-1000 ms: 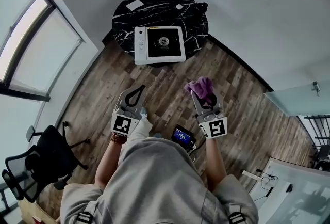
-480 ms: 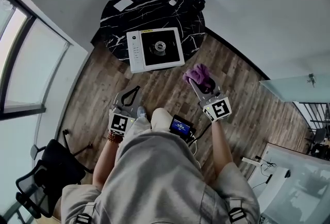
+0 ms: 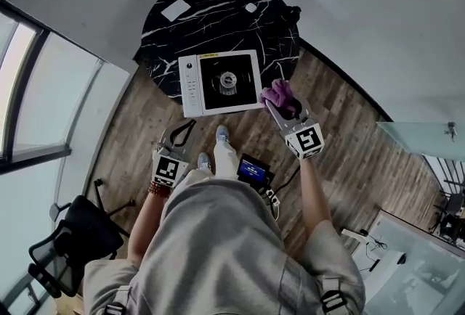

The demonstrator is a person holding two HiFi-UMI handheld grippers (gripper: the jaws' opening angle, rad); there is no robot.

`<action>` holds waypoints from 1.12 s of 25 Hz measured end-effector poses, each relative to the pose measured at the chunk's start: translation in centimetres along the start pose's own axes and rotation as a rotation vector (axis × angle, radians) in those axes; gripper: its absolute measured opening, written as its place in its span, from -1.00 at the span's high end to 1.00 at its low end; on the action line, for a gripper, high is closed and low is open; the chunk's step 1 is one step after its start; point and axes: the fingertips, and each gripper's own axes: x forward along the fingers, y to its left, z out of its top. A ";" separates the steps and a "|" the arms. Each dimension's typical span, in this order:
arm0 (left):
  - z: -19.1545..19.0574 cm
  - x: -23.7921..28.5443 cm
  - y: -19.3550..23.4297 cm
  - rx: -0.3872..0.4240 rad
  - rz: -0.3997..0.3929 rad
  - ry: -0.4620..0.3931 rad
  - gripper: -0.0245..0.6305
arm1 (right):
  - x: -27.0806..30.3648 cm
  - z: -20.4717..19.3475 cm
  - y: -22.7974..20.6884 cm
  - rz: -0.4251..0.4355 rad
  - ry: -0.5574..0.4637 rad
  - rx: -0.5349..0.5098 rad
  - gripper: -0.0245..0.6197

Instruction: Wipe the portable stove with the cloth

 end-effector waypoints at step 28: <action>-14.4 14.9 -0.4 0.032 -0.066 0.337 0.63 | 15.8 -17.0 -9.4 0.321 0.420 -0.097 0.33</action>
